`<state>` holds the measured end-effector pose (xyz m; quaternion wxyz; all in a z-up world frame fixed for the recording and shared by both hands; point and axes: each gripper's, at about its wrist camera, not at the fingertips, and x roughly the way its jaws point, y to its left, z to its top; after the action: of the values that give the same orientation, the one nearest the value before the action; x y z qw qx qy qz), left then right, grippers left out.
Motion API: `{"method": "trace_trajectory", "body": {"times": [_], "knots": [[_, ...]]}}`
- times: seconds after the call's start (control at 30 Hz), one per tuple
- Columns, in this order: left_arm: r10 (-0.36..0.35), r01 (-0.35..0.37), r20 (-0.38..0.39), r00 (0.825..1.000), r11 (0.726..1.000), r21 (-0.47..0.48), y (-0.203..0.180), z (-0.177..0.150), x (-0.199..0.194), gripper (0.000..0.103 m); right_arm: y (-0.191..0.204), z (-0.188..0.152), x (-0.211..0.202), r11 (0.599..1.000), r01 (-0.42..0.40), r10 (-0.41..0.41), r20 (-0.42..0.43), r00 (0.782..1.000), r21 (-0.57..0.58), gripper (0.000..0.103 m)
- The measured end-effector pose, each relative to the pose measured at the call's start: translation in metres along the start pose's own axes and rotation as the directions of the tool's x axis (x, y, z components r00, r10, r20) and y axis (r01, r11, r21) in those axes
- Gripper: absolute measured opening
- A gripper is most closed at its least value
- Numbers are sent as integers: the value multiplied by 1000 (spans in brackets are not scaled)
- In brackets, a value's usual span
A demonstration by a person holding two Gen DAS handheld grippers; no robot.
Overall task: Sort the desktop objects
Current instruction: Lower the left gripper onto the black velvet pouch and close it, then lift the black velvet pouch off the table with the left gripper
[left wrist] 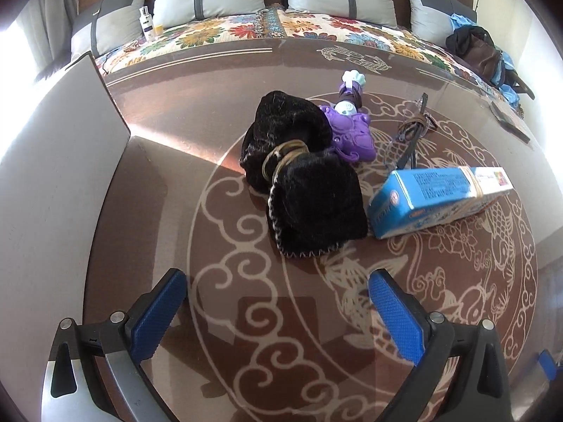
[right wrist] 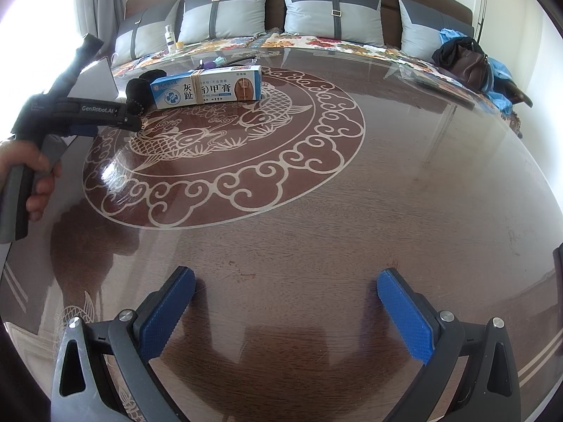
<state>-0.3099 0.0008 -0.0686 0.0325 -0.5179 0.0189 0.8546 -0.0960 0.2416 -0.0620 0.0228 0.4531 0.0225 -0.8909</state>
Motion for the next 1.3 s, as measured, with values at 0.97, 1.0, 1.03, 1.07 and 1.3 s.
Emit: {"method": "trace_trajectory", "body": {"times": [0.97,1.0,1.03,1.07,1.3], "knots": [[-11,9,112,994,1000,16,9,-137,-82,38,6,1,-4,999,38,-37,21,999,-26,103],[-10,7,117,993,1000,26,8,-142,-84,46,6,1,-4,999,38,-38,21,999,-26,103],[-3,-1,116,993,999,34,7,-145,-85,61,6,1,-4,999,38,-38,21,999,-26,103],[12,-16,114,993,999,32,7,-147,-84,70,6,1,-4,999,38,-38,21,999,-26,103],[19,-15,125,992,1000,-27,22,-153,-77,103,4,1,-3,999,31,-31,16,999,-19,103]]}}
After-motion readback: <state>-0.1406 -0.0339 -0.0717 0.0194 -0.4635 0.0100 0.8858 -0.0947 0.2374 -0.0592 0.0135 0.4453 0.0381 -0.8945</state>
